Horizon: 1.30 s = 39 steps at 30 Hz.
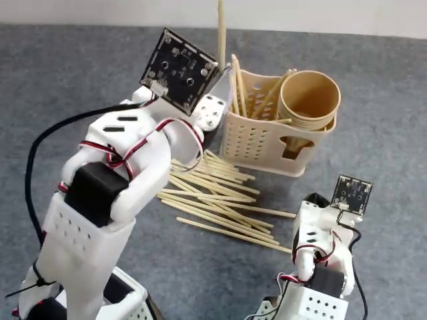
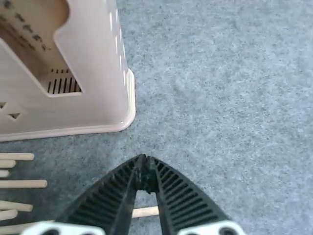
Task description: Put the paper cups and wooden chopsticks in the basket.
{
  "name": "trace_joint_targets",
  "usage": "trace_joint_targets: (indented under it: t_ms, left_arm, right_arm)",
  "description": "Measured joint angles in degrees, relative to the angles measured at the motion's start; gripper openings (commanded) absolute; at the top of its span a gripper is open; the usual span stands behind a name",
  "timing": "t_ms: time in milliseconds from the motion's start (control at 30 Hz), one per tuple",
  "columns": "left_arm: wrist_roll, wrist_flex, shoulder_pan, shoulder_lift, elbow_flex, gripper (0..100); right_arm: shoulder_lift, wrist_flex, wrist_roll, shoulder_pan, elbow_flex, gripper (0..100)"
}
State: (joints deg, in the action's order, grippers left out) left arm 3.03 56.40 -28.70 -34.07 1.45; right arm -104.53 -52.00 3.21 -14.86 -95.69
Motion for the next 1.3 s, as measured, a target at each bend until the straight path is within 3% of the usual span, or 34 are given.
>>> trace_joint_targets:
  t_ms: [200,733,867,1033,1300]
  left_arm:
    - [0.0,-11.9,-2.0,-0.1,-5.4,1]
    - [0.0,-33.3,-2.2,0.4,-26.8,1]
    - [0.0,-34.2,-2.0,5.6,-26.8,2]
    - [0.0,-32.5,-1.2,13.1,-23.6,13]
    - [0.0,-14.6,-0.6,14.7,-11.6,13]
  right_arm:
    - [0.0,0.0,0.0,0.0,0.0,1.4]
    - [0.0,0.0,0.0,0.0,0.0,1.4]
    - [0.0,0.0,0.0,0.0,0.0,1.4]
    - [0.0,0.0,0.0,0.0,0.0,1.4]
    - [0.0,0.0,0.0,0.0,0.0,1.4]
